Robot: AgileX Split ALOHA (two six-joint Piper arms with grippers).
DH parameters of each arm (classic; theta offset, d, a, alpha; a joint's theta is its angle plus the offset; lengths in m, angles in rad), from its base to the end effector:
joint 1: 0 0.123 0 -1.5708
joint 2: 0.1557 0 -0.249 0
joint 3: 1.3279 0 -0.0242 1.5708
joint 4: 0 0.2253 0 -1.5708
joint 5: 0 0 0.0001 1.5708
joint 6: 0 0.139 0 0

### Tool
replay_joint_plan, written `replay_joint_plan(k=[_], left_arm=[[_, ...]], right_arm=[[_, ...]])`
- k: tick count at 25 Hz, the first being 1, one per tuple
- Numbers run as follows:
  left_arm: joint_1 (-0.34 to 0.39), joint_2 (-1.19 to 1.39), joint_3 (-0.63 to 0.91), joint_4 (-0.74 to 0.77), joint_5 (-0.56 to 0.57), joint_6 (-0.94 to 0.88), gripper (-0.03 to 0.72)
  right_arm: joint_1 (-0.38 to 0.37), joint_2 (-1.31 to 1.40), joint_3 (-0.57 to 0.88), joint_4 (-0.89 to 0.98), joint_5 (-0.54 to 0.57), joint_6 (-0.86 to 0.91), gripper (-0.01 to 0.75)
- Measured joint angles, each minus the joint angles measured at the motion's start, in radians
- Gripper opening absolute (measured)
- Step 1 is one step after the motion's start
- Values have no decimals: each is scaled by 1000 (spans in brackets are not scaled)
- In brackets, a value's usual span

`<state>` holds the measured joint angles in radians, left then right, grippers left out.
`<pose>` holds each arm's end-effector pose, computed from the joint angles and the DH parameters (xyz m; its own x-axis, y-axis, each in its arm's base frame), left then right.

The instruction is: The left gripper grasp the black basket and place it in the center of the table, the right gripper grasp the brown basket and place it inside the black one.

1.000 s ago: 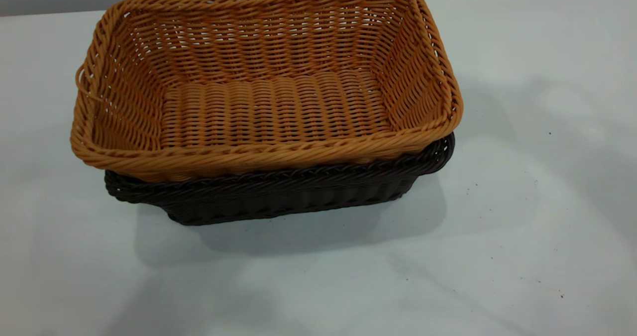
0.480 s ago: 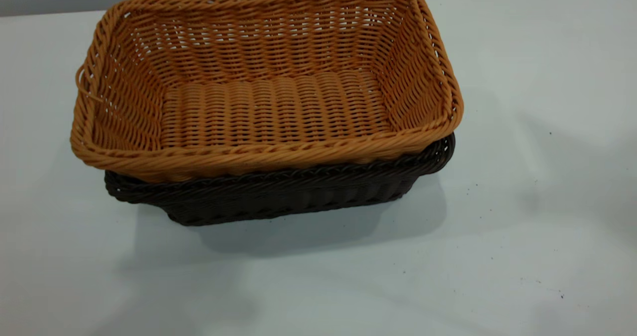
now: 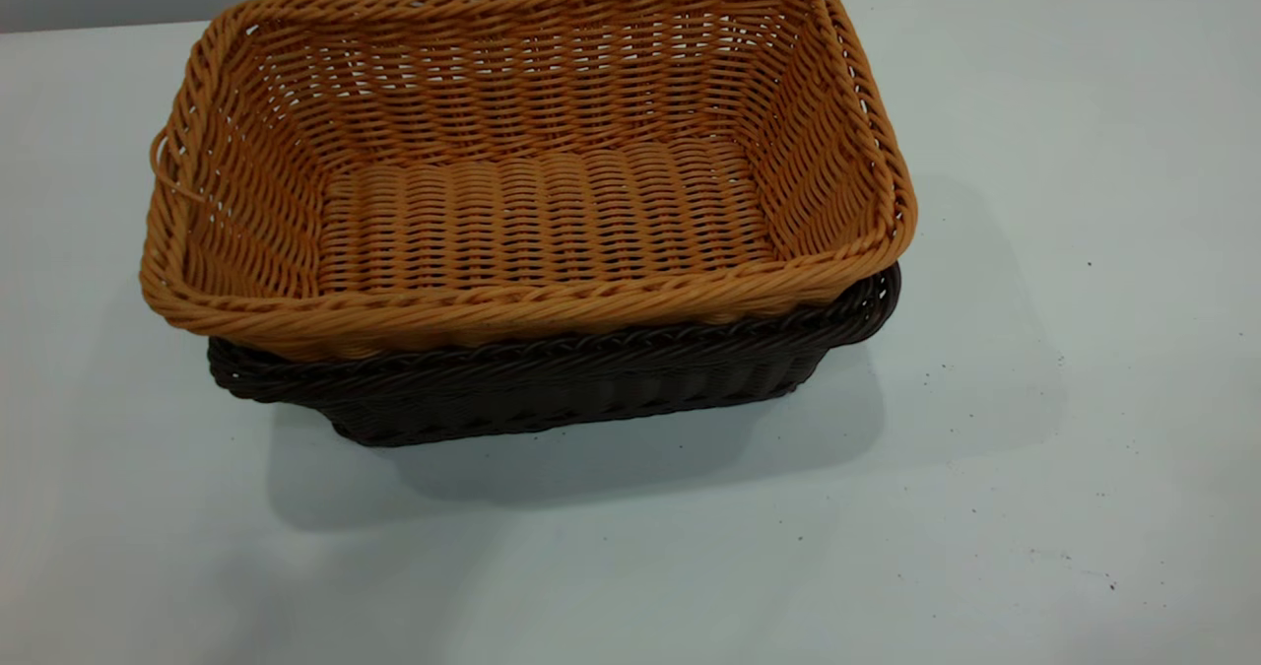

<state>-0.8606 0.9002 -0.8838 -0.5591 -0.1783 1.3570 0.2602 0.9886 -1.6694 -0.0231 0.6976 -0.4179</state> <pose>0.1634 -0.1700 0.4102 0.6007 0.4022 -0.6910 0.3781 0.6186 0.6887 0.1753 0.0445 0.5333 0.1642 -0.3929 -0.9048 -0.1915 0.8871 -0.4200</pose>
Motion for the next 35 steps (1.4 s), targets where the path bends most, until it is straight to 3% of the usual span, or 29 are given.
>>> replay_joint_plan(k=[4, 8, 11, 18, 23, 29, 35], left_arm=[[0, 0, 0, -69, 17, 0, -1], [0, 0, 0, -142, 102, 3, -1], [0, 0, 1, -173, 184, 3, -1], [2, 0, 1, -149, 362, -133, -1], [2, 0, 1, -30, 528, -309, -1], [2, 0, 1, 235, 776, -645, -1], [3, 1, 10, 444, 1037, -951, -1]], right_arm=[[0, -115, 120, -74, -97, -42, 0], [0, -190, 204, -149, -93, -40, 0], [0, -223, 231, -146, -17, -7, 0], [0, -268, 318, -58, 310, 92, 0], [0, -378, 507, 74, 371, 82, 0], [0, -518, 756, 118, 224, 169, 0], [0, -677, 988, 151, 211, 260, 0]])
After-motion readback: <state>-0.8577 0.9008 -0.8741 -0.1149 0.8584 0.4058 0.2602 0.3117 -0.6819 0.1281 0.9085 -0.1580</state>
